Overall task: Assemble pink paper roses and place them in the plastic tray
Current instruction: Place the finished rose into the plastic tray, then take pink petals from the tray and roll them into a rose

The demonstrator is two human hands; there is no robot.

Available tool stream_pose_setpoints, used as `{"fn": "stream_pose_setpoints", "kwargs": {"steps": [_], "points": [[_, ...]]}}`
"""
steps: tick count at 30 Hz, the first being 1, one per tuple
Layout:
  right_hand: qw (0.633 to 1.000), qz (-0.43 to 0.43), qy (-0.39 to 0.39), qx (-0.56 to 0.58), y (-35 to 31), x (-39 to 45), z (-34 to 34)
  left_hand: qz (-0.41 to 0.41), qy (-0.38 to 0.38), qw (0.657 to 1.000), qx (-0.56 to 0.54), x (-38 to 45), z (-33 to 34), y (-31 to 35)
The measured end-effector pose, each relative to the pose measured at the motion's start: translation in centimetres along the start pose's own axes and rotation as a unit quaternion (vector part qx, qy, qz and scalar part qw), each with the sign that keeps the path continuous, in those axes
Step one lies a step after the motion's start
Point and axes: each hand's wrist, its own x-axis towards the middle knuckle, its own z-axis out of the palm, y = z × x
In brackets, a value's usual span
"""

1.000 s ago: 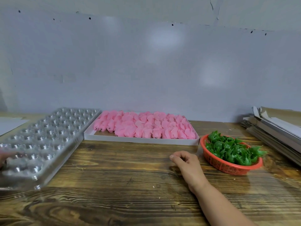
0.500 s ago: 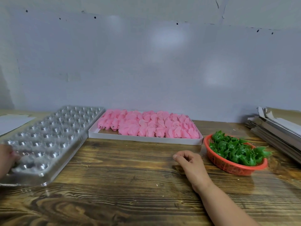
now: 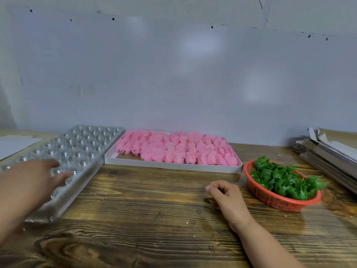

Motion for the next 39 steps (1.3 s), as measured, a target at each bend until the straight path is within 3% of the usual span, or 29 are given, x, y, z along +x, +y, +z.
{"fn": "stream_pose_setpoints", "kwargs": {"steps": [2, 6, 9, 21, 39], "points": [[1.0, 0.001, -0.001, -0.002, 0.0, 0.0, 0.0, 0.068, 0.006, 0.995, 0.069, -1.4, 0.3, 3.7], [1.0, 0.003, -0.004, 0.002, 0.0, 0.0, -0.1, 0.132, -0.055, 0.989, 0.025, -1.5, 2.8, 9.8], [1.0, 0.005, -0.007, 0.004, 0.1, 0.0, -0.1, 0.132, -0.071, 0.989, 0.001, 0.7, 4.4, 12.7], [1.0, -0.008, -0.022, -0.005, 0.4, 0.3, 0.0, 0.119, -0.232, 0.958, 0.121, 6.5, 8.3, 16.9], [0.997, -0.015, -0.049, -0.051, 0.8, 0.7, -0.1, 0.024, -0.283, 0.958, 0.032, 7.3, 9.1, 19.8]]}}
